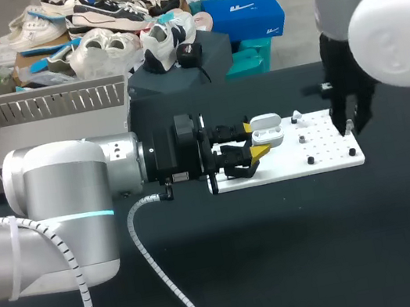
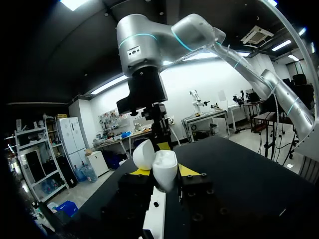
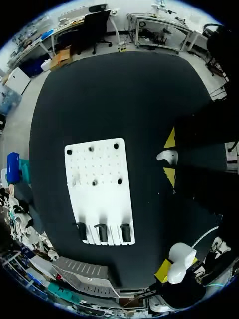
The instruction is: Pick up each earbud case from the left stands, insert the matching earbuds, close the lid, and place the case in the box.
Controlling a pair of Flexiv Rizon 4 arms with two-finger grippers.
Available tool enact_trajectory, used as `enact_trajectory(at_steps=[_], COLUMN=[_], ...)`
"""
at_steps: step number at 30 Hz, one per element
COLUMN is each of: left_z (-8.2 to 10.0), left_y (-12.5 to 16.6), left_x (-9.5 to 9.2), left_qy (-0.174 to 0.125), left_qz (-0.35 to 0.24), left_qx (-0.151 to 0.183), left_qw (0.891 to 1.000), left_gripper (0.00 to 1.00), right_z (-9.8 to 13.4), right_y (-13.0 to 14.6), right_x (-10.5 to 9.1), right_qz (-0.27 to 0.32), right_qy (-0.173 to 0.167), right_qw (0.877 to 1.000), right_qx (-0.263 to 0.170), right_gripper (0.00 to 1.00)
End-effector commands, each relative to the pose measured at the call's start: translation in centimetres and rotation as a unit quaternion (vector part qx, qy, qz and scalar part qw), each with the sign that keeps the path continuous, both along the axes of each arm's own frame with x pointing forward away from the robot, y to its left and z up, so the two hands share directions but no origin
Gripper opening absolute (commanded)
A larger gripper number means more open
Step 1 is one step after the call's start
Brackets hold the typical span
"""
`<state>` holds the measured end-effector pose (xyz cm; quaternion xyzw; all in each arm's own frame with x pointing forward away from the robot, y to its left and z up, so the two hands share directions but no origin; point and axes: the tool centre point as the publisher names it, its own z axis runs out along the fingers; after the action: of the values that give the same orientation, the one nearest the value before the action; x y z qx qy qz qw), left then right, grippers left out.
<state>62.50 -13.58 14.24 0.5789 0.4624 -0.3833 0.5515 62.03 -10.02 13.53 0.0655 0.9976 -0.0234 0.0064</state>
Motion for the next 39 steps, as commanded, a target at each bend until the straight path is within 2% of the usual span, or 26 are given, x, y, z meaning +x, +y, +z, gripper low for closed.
enact_trajectory(at_steps=[1, 5, 9, 16, 20, 26, 39], left_z=[-0.1, -0.1, -0.1, -0.1, -0.1, -0.1, -0.1], left_y=[0.0, 0.0, 0.0, 0.0, 0.0, 0.0, 0.0], left_x=[-0.1, -0.1, -0.1, -0.1, -0.1, -0.1, -0.1], left_qy=[-0.001, -0.001, -0.001, -0.001, -0.001, -0.001, -0.001], left_qz=[0.002, 0.002, 0.002, 0.002, 0.002, 0.002, 0.002], left_qx=[-0.002, -0.002, -0.002, -0.002, -0.002, -0.002, -0.002], left_qw=[1.000, 1.000, 1.000, 1.000, 1.000, 1.000, 1.000], left_gripper=[0.00, 0.00, 0.00, 0.00, 0.00, 0.00, 0.00], right_z=[0.9, 2.0, 3.5, 6.1, 7.3, 8.2, 8.1], right_y=[1.6, 2.9, 4.4, 5.7, 6.4, 8.6, 11.9], right_x=[-0.4, -1.3, -1.7, -2.3, -2.8, -2.8, -2.3], right_qz=[-0.200, -0.280, -0.336, -0.385, -0.391, -0.379, -0.347], right_qy=[0.057, 0.060, 0.056, 0.042, 0.027, -0.002, -0.011], right_qw=[0.978, 0.958, 0.940, 0.922, 0.920, 0.925, 0.938], right_qx=[-0.035, -0.021, -0.024, -0.022, -0.011, 0.002, -0.010], right_gripper=[0.00, 0.00, 0.00, 0.00, 0.00, 0.00, 0.00])
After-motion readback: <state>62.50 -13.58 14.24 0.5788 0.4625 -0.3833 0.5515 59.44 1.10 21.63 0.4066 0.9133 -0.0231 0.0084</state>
